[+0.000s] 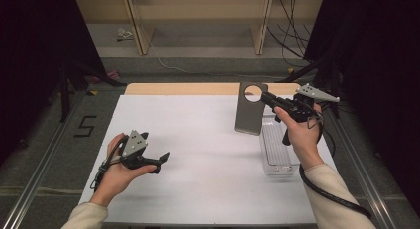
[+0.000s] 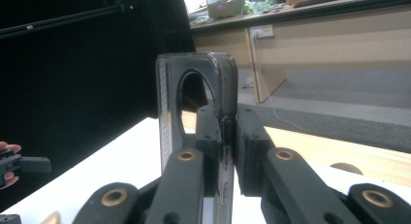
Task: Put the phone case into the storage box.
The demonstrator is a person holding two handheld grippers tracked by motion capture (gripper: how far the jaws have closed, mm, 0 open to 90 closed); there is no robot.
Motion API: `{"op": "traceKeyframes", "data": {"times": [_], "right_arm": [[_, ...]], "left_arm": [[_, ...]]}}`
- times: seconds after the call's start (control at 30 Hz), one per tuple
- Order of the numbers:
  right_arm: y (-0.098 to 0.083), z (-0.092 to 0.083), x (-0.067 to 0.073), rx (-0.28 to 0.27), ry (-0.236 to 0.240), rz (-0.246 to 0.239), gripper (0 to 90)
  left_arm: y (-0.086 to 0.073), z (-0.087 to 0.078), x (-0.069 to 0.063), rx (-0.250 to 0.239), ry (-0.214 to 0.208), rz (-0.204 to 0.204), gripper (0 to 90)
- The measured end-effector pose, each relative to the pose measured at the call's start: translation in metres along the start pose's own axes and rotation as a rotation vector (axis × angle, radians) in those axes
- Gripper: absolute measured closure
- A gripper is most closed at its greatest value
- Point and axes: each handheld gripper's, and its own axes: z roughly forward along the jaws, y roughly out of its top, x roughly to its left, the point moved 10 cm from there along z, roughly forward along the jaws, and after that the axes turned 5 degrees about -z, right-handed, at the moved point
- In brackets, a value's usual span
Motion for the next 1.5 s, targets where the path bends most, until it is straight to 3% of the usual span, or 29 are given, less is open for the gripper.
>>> {"op": "traceKeyframes", "data": {"times": [1.5], "right_arm": [[0.006,-0.014,-0.027,-0.016,-0.070,-0.008,82.4]], "left_arm": [[0.000,-0.001,0.003,-0.001,0.006,-0.003,1.0]]}}
